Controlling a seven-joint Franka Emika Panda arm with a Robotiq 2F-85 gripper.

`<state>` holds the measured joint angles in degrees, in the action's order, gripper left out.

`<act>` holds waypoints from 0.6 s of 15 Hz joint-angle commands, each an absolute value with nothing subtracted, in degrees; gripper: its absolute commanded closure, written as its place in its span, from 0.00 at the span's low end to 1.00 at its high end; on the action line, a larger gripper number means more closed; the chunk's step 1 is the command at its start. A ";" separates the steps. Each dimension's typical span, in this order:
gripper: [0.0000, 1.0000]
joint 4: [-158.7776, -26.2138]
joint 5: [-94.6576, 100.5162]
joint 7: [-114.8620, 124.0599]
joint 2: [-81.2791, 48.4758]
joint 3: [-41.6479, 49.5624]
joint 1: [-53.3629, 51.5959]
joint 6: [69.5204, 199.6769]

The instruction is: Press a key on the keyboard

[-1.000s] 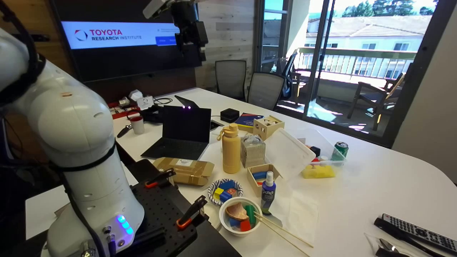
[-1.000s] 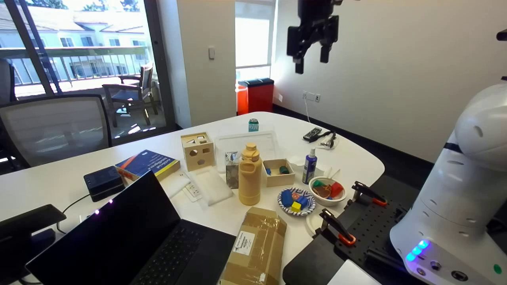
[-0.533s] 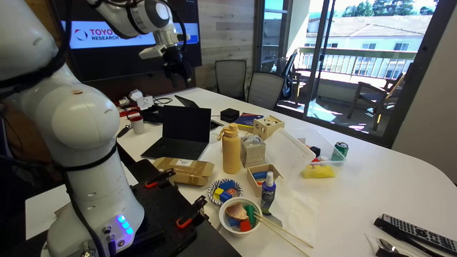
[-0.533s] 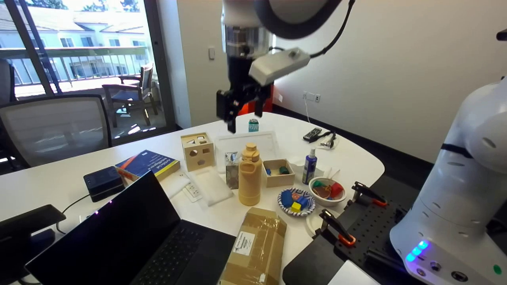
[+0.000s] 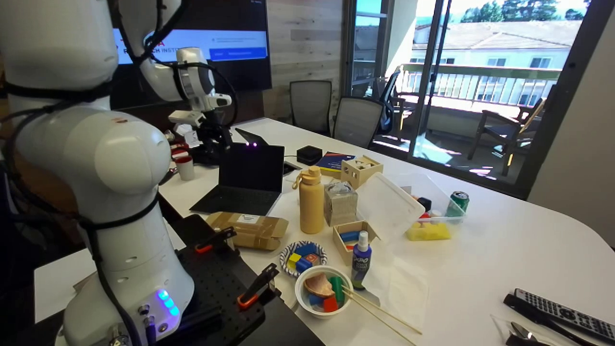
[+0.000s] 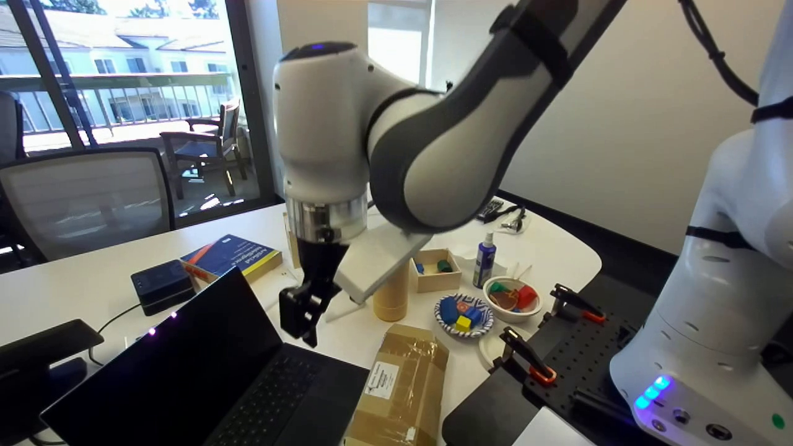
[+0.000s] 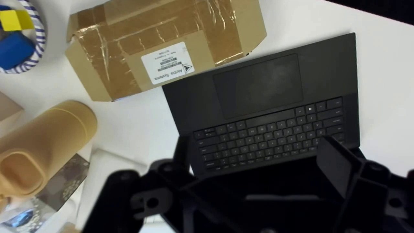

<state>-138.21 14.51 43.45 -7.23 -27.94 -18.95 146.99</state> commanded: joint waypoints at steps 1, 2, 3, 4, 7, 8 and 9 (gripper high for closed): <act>0.28 -132.97 24.48 49.48 -18.11 -20.76 -25.49 152.34; 0.34 -131.19 27.09 50.61 -21.17 -18.00 -27.67 153.87; 0.44 -129.33 27.72 50.26 -23.98 -15.95 -29.31 155.43; 0.51 -127.20 27.73 49.67 -26.80 -14.07 -31.00 156.59; 0.73 -121.45 24.09 45.78 -33.64 -11.17 -34.34 158.73; 0.82 -119.65 22.56 44.47 -35.49 -10.94 -35.08 158.73; 0.88 -118.08 21.23 43.01 -37.20 -10.58 -35.85 158.72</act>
